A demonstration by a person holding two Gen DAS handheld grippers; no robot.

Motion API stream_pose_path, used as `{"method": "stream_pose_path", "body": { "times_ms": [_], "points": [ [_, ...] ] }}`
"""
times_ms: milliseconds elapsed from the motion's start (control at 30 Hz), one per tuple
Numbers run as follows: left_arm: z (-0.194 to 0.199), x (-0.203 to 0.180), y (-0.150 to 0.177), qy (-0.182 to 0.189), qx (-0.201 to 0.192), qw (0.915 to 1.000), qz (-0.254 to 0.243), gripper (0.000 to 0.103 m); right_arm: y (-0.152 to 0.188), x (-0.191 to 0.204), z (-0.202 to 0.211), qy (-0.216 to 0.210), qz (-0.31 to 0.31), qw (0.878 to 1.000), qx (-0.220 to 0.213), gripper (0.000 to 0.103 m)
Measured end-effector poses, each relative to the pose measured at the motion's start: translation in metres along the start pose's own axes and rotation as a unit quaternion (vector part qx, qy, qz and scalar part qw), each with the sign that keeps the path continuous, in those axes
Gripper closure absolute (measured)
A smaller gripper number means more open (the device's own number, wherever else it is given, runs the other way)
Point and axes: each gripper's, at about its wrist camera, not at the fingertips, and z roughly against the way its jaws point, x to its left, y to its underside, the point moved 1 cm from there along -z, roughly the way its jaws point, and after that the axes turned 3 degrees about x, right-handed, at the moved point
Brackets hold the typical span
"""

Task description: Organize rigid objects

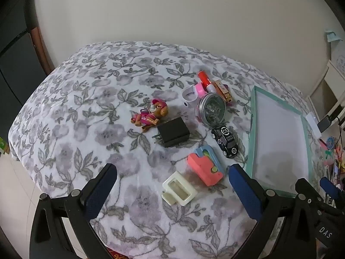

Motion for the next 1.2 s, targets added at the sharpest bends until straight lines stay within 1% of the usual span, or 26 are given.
{"method": "stream_pose_path", "body": {
  "times_ms": [33,67,400,433,467,533,567,1200],
  "points": [
    [0.0,0.0,0.0,-0.001,0.002,1.0,0.0,0.0,0.001,0.0,0.0,0.011,0.006,1.0,-0.001,0.0],
    [0.0,0.0,0.0,-0.001,0.003,1.0,0.0,0.0,0.001,0.0,0.0,0.011,0.007,1.0,-0.001,0.0],
    [-0.011,0.005,-0.001,0.0,0.004,1.0,-0.003,0.0,-0.001,-0.003,-0.002,0.006,-0.012,1.0,0.005,0.0],
    [-0.005,0.0,0.002,-0.003,0.002,1.0,-0.006,0.0,-0.002,-0.002,-0.003,0.006,-0.015,1.0,0.006,0.0],
    [-0.005,0.0,0.002,-0.005,0.002,1.0,-0.008,0.0,-0.003,-0.008,0.0,0.003,-0.018,1.0,0.006,0.0],
    [-0.007,0.0,0.002,-0.005,0.0,0.9999,-0.01,0.0,0.0,-0.005,0.0,0.005,-0.016,1.0,0.003,0.0],
    [0.001,-0.002,0.002,-0.006,-0.002,0.9999,-0.01,0.0,0.0,-0.004,0.0,0.005,-0.015,1.0,0.003,0.0],
    [0.003,-0.002,0.001,-0.008,-0.004,0.9999,-0.012,0.0,0.001,-0.004,-0.001,0.005,-0.012,1.0,0.003,0.0]
  ]
}}
